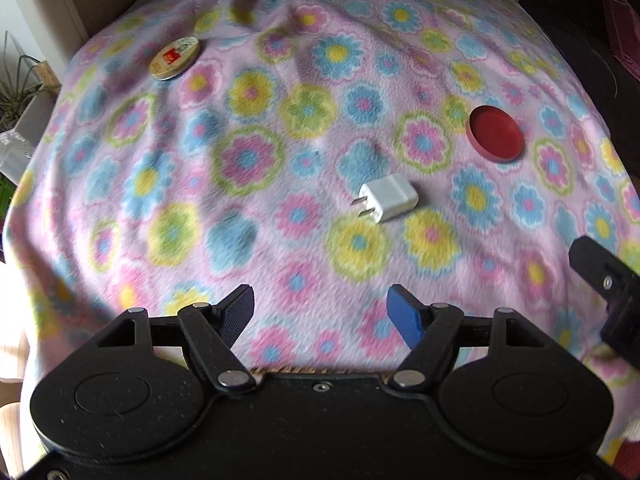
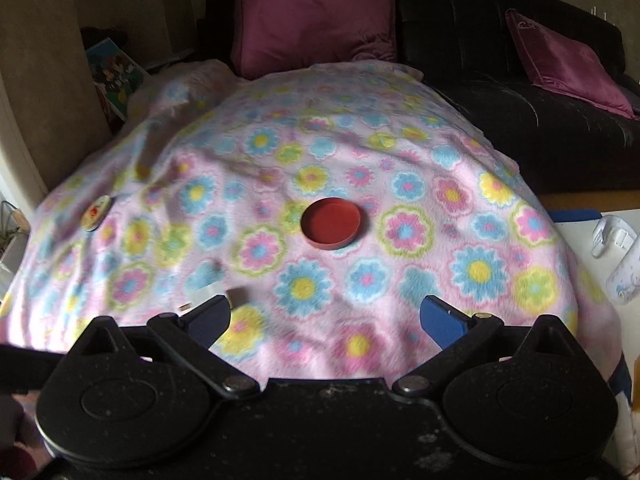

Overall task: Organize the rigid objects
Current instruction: 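Move both tools back toward the plain white plug and red round lid, then close the left tool on the white plug while the right tool grasps the red lid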

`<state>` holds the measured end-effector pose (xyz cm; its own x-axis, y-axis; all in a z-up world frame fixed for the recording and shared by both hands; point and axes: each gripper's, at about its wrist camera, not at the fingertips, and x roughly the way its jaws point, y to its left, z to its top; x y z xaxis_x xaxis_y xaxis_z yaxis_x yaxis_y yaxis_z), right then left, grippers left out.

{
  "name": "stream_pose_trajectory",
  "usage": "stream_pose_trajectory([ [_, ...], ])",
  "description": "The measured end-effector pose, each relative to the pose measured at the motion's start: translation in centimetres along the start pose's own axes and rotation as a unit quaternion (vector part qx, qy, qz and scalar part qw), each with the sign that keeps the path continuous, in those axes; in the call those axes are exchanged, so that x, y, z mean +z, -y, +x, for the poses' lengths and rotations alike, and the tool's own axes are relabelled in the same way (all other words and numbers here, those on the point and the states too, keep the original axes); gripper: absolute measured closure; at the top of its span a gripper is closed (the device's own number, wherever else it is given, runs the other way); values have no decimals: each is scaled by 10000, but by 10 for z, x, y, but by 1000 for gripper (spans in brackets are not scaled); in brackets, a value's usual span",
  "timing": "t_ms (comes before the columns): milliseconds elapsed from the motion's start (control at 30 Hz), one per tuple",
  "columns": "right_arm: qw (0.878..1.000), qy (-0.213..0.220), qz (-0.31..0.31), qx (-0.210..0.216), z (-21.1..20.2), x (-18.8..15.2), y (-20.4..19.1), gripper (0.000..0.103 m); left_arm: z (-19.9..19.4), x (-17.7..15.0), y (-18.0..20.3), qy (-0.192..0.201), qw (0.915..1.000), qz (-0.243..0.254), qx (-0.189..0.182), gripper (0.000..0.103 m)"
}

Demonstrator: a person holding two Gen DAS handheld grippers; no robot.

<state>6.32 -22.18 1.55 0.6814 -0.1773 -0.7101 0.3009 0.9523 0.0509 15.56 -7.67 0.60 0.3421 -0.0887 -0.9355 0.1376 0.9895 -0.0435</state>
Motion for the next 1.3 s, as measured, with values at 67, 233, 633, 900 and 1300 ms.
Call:
stream_pose_trajectory([
  [67,9999,-93,-6,-84,12,5,5,7,14,12,8,-84,9999,-133,-34,34],
  [233,9992,-333,110,-212,42,18,19,9,45,38,26,-230,9986,-466,-36,34],
  [633,9979,-595,-187,-166,116,53,24,7,104,67,49,-647,9942,-813,285,39],
  [900,9950,-784,-601,-121,191,80,-9,1,104,72,28,-699,9968,-372,64,47],
  [1300,9862,-1606,-407,-57,210,62,-7,28,85,55,-10,-684,9974,-40,-221,47],
])
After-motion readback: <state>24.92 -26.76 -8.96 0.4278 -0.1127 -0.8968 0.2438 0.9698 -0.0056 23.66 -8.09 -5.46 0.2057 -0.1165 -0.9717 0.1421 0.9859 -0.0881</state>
